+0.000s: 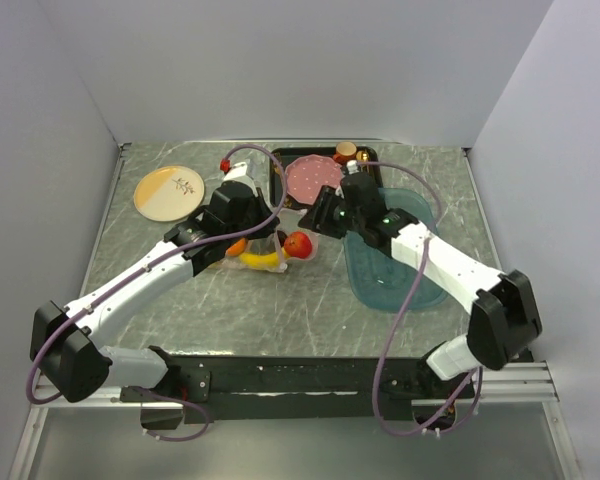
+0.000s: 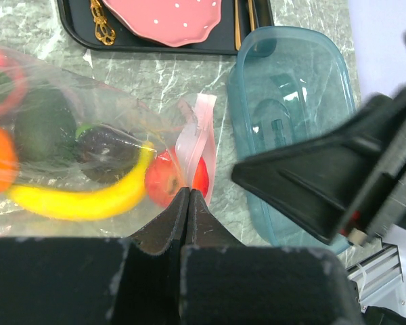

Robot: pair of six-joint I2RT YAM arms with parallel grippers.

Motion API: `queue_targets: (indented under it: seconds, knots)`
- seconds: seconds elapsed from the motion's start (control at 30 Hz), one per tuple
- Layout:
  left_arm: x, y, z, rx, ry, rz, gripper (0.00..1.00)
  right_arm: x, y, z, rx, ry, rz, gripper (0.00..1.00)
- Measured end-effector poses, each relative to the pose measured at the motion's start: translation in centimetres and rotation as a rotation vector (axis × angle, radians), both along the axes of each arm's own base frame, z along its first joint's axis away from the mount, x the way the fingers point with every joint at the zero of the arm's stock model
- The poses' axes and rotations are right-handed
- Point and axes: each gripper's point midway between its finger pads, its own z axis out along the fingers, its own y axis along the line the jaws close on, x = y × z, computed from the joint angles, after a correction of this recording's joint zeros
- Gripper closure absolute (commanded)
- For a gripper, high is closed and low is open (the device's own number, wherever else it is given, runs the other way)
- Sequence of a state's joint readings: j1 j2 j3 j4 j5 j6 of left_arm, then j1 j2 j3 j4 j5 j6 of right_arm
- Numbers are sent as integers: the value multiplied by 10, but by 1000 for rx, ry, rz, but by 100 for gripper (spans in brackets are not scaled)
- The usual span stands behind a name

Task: Place the food in the zip-top bag and seal the zipper
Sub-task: Adjust the fake fruit in the zipper food storage bag.

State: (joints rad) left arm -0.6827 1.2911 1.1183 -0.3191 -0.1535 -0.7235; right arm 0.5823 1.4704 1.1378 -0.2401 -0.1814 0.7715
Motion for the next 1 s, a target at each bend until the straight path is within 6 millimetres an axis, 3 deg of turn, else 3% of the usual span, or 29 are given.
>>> queue_targets:
  seconds: [0.13, 0.17, 0.27, 0.47, 0.63, 0.73, 0.83, 1.0]
  knots:
    - [0, 0, 0, 0, 0, 0, 99, -8, -22, -9, -65, 13, -58, 58]
    - [0, 0, 0, 0, 0, 0, 99, -9, -25, -13, -78, 21, -66, 62]
    - [0, 0, 0, 0, 0, 0, 99, -14, -32, -34, -123, 70, -74, 62]
    - [0, 0, 0, -1, 0, 0, 99, -20, -34, -72, -176, 159, -66, 62]
    - [-1, -1, 0, -3, 2, -6, 99, -19, -19, -95, -203, 211, -30, 62]
    - [-1, -2, 0, -6, 2, -9, 99, -13, 3, -95, -204, 206, 9, 61]
    - [-1, -2, 0, -6, 3, -9, 99, -9, 24, -83, -195, 169, 47, 59]
    - [-1, -3, 1, -12, 4, -14, 99, -6, 37, -66, -169, 112, 73, 54]
